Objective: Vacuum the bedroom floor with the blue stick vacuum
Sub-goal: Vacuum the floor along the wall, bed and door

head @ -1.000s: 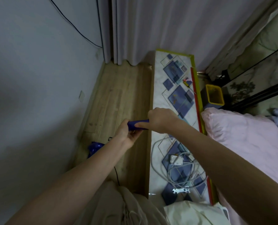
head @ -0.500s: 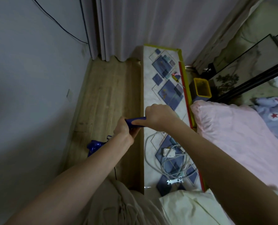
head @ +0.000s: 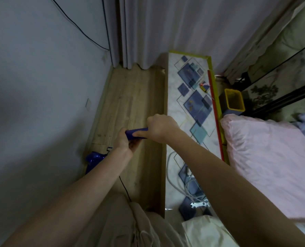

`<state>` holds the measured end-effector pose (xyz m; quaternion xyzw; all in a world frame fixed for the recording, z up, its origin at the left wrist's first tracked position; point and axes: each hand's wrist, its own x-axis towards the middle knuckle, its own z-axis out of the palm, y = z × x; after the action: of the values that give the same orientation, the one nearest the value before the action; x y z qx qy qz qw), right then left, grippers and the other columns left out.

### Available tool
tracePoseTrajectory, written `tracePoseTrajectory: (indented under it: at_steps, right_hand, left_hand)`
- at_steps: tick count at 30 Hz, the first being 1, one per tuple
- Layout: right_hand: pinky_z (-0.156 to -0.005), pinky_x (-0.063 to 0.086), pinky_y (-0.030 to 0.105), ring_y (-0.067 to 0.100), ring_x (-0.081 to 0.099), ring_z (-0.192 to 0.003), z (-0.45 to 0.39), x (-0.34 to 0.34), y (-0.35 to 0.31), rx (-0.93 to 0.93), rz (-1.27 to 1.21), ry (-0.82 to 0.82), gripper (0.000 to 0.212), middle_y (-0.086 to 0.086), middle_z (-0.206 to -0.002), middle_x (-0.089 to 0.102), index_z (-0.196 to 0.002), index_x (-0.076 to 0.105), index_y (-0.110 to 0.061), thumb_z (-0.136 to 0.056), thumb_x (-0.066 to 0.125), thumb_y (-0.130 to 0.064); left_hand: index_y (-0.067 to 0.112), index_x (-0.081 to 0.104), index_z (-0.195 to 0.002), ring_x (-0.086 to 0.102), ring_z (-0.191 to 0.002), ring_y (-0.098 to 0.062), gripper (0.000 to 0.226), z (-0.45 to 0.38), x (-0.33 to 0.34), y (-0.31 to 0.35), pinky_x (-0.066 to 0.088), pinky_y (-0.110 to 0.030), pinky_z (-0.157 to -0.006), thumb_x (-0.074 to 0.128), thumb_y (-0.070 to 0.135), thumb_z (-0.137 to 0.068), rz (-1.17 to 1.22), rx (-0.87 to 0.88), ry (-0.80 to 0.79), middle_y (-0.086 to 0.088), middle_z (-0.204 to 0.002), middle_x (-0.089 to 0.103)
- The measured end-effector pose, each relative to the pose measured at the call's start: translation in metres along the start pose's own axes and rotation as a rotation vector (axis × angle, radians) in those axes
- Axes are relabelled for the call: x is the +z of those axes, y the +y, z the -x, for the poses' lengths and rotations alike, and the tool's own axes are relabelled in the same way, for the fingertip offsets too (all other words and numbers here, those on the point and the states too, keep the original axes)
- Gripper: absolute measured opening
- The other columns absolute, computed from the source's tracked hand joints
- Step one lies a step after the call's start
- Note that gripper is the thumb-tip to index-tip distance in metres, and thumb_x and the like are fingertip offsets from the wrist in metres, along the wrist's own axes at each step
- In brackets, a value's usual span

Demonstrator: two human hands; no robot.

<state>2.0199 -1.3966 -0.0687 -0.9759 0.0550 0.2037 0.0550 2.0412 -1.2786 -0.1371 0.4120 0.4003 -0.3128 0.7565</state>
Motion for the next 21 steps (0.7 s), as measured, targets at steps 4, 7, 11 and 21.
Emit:
tracePoseTrajectory:
  at_steps: [4, 7, 11, 21]
  right_hand:
    - [-0.054, 0.042, 0.027, 0.013, 0.048, -0.052, 0.003, 0.011, -0.006, 0.009, -0.069, 0.004, 0.062, -0.001, -0.062, 0.054, -0.065, 0.050, -0.015, -0.086, 0.044, -0.073]
    - [-0.055, 0.043, 0.027, 0.013, 0.051, -0.055, 0.011, 0.016, -0.001, 0.042, -0.094, -0.007, 0.060, 0.000, -0.066, 0.056, -0.069, 0.050, -0.016, -0.086, 0.042, -0.074]
    - [-0.050, 0.039, 0.024, 0.012, 0.049, -0.052, 0.041, 0.026, 0.012, 0.141, -0.207, -0.070, 0.062, -0.001, -0.063, 0.053, -0.071, 0.053, -0.013, -0.088, 0.042, -0.071]
    - [-0.061, 0.049, 0.028, 0.013, 0.053, -0.058, 0.102, 0.026, 0.006, 0.322, -0.378, 0.040, 0.049, -0.001, -0.064, 0.051, -0.069, 0.044, -0.017, -0.093, 0.047, -0.060]
  left_hand:
    - [0.006, 0.054, -0.090, 0.062, -0.070, -0.021, 0.018, -0.004, -0.005, -0.001, 0.056, -0.030, -0.057, 0.050, 0.023, -0.096, -0.082, 0.028, 0.006, -0.013, -0.082, 0.059]
    - [0.005, 0.054, -0.099, 0.062, -0.073, -0.022, 0.017, -0.004, -0.004, -0.006, 0.055, -0.030, -0.054, 0.051, 0.022, -0.096, -0.123, 0.025, 0.018, -0.015, -0.086, 0.059]
    - [0.006, 0.054, -0.100, 0.063, -0.075, -0.024, 0.017, 0.000, -0.002, -0.032, 0.057, -0.032, -0.053, 0.051, 0.022, -0.096, -0.241, 0.007, 0.017, -0.016, -0.091, 0.060]
    - [0.015, 0.037, -0.068, 0.043, -0.056, -0.016, 0.022, 0.029, 0.011, -0.064, 0.044, -0.029, -0.048, 0.047, 0.012, -0.087, -0.287, -0.041, -0.131, -0.003, -0.062, 0.038]
